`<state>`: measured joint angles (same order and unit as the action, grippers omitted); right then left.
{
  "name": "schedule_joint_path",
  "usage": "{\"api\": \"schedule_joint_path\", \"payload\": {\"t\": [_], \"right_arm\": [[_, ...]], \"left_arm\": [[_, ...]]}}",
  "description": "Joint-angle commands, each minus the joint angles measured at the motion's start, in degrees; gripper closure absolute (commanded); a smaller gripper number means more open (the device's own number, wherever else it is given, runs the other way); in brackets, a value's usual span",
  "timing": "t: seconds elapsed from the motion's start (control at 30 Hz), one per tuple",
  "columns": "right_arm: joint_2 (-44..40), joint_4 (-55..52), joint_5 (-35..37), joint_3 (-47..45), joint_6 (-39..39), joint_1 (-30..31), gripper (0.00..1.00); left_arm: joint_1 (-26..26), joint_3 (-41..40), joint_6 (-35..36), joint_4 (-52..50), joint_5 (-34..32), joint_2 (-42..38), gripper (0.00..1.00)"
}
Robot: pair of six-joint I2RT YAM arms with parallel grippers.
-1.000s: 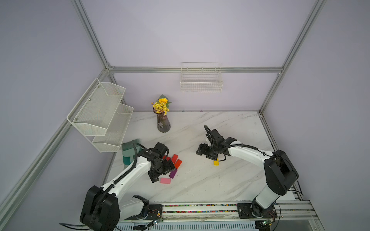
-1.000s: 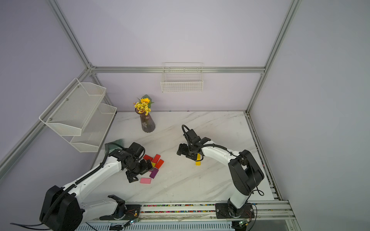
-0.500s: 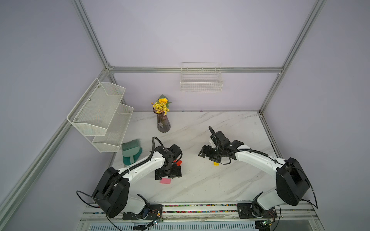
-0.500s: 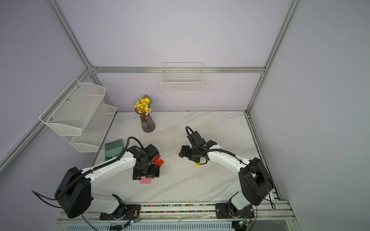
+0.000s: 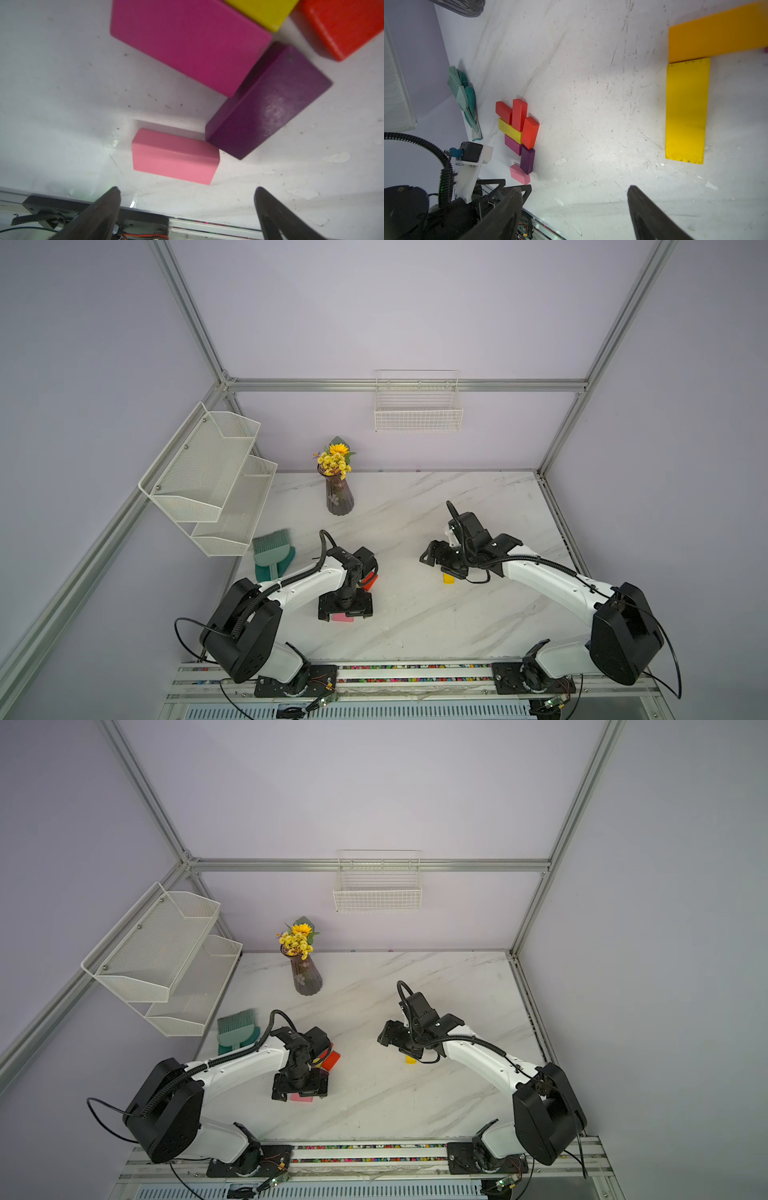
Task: Assemble the letter c with building blocks
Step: Pick up the building block from the center of the board.
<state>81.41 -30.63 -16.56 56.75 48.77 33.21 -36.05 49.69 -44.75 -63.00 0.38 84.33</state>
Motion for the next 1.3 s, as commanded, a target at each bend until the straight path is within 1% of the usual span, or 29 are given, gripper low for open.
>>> {"api": "schedule_joint_path", "payload": {"t": [0.0,0.33,0.5,0.83,1.03,1.27], "right_arm": [[-1.42,-1.27,-0.58,-0.15,0.45,-0.47,0.19],[-1.60,-1.71,-1.02,-0.33,-0.19,-1.55,0.18],[-1.38,-1.71,-1.28,-0.33,-0.45,-2.09,0.18],[-0.33,-1.68,-1.72,0.07,-0.79,-2.76,0.19],[0.45,-1.45,-1.98,0.51,-0.98,-2.94,0.18],[0.60,-1.54,-1.90,0.63,-0.98,-3.25,0.19]], "left_arm": [[-0.15,0.13,1.50,1.68,-1.03,0.49,0.01],[0.19,0.26,2.65,2.56,-1.88,2.60,0.07],[0.97,-0.56,2.56,2.99,-2.05,2.15,0.08],[5.04,-3.06,0.63,4.10,-1.11,-0.17,0.09],[5.47,-2.71,1.64,4.73,-0.69,1.82,0.10],[5.47,-2.52,2.03,5.13,0.19,1.71,0.18]]}}
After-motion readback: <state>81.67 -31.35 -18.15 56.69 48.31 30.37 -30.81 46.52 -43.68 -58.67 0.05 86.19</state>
